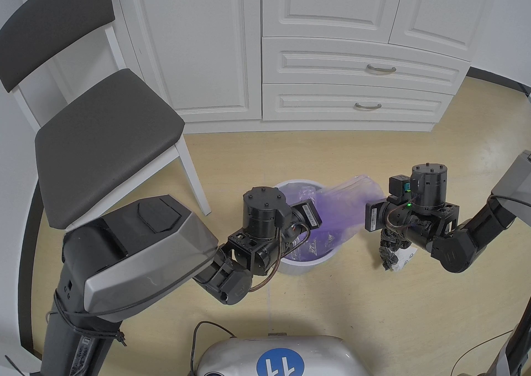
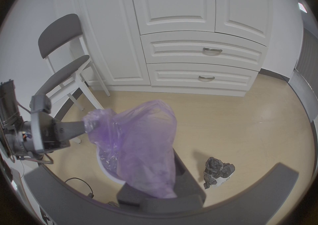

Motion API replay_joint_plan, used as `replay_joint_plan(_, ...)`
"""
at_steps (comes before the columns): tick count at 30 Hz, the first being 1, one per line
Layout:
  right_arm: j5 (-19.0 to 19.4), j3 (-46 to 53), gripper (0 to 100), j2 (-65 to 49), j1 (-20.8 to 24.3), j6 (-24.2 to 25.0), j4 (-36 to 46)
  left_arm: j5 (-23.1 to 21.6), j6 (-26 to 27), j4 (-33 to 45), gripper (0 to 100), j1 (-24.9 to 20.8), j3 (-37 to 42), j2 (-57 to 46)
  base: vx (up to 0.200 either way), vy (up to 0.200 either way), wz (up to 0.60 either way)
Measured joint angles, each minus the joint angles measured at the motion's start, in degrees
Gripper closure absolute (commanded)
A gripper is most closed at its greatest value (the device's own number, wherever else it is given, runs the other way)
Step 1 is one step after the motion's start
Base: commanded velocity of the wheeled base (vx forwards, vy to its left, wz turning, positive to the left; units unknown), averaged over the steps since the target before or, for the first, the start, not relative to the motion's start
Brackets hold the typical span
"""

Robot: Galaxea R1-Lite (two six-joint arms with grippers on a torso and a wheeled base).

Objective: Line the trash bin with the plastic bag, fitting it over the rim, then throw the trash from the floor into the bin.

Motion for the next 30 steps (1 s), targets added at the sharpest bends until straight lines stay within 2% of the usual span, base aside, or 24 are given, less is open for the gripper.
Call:
replay_joint_plan(8, -0.1, 0.2, 100, 2.8, 2.2, -0.2, -3.6, -2.6, -0.2, 6.5, 100, 3.0, -6.4, 4.1, 0.0, 0.0, 0.0)
replay_joint_plan(12, -0.1, -0.1, 100, 6.1, 3.0, -0.2, -9.1, -2.4, -0.3, 6.6, 100, 4.9, -7.7, 5.4, 0.0, 0.0, 0.0)
replay_joint_plan(16, -0.1, -1.3, 100, 9.1, 3.5, 0.7, -10.7, -2.0, -0.8, 5.1, 100, 6.8, -6.3, 4.9, 0.0, 0.0, 0.0)
replay_joint_plan(26, -0.2, -9.7, 100, 15.3, 6.1, 15.3, -10.4, -2.2, -0.1, 2.8, 100, 10.6, 1.2, -0.6, 0.0, 0.0, 0.0)
replay_joint_plan(30, -0.2, -13.0, 100, 18.6, 6.0, 16.8, -10.0, -2.4, 0.3, 2.6, 100, 11.5, 2.9, -1.8, 0.0, 0.0, 0.0)
